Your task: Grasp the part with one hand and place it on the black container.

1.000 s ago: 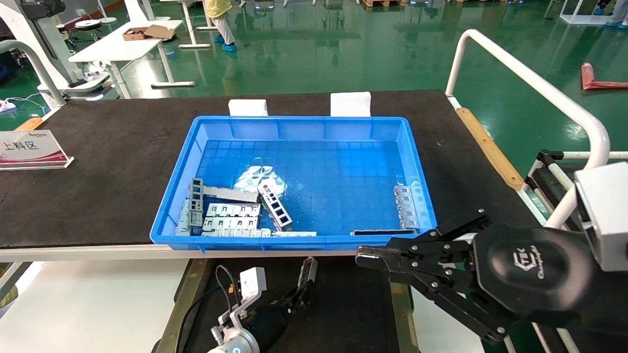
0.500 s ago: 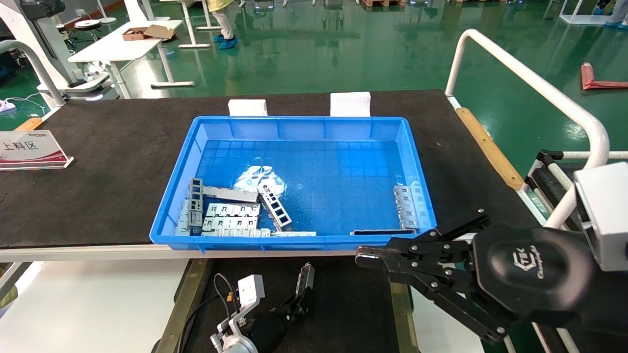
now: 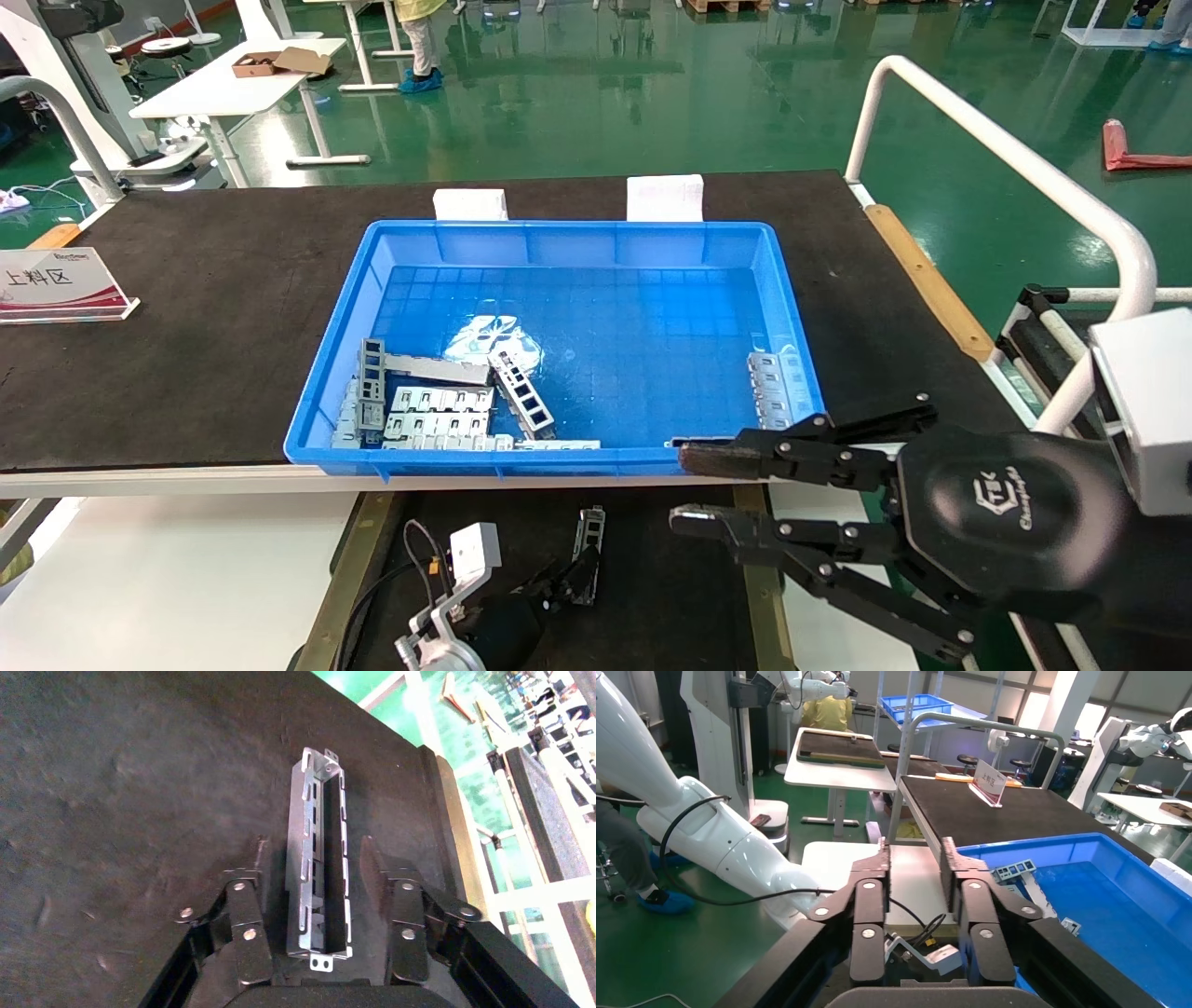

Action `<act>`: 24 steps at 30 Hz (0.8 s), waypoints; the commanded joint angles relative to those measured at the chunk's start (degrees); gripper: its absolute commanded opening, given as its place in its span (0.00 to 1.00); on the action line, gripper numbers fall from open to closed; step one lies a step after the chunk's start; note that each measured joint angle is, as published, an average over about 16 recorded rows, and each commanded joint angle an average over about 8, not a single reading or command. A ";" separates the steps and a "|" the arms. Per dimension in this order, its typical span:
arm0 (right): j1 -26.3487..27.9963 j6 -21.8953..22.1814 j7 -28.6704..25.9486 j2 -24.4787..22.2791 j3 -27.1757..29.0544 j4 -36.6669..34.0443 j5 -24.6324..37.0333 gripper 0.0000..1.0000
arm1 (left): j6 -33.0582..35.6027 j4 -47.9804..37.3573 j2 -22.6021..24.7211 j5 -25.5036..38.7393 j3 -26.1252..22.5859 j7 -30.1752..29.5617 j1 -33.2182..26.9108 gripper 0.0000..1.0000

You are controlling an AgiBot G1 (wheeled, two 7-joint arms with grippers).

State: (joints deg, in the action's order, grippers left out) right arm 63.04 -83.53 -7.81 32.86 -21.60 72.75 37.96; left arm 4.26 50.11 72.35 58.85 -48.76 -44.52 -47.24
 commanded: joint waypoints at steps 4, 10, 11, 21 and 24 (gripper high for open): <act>0.00 0.00 0.00 0.00 0.00 0.00 0.00 1.00 | 0.82 4.29 -3.40 1.10 -1.59 0.61 0.18 1.00; 0.00 0.00 0.00 0.00 -0.01 0.00 0.00 1.00 | 4.82 13.02 -10.06 3.85 -3.07 3.54 0.98 1.00; 0.00 0.00 0.00 0.00 -0.01 0.00 0.00 1.00 | 5.62 14.40 -11.18 4.20 -3.17 4.04 1.15 1.00; 0.00 0.00 0.01 0.00 -0.01 0.00 -0.01 1.00 | 16.51 25.31 -21.96 3.80 -0.86 9.41 1.61 1.00; 0.00 0.00 0.01 0.00 -0.01 0.00 -0.01 1.00 | 20.35 26.49 -24.24 2.33 1.00 11.90 1.24 1.00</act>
State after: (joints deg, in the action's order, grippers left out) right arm 63.04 -83.53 -7.80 32.86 -21.62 72.75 37.96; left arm 24.55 75.86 48.49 60.73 -47.47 -32.20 -45.80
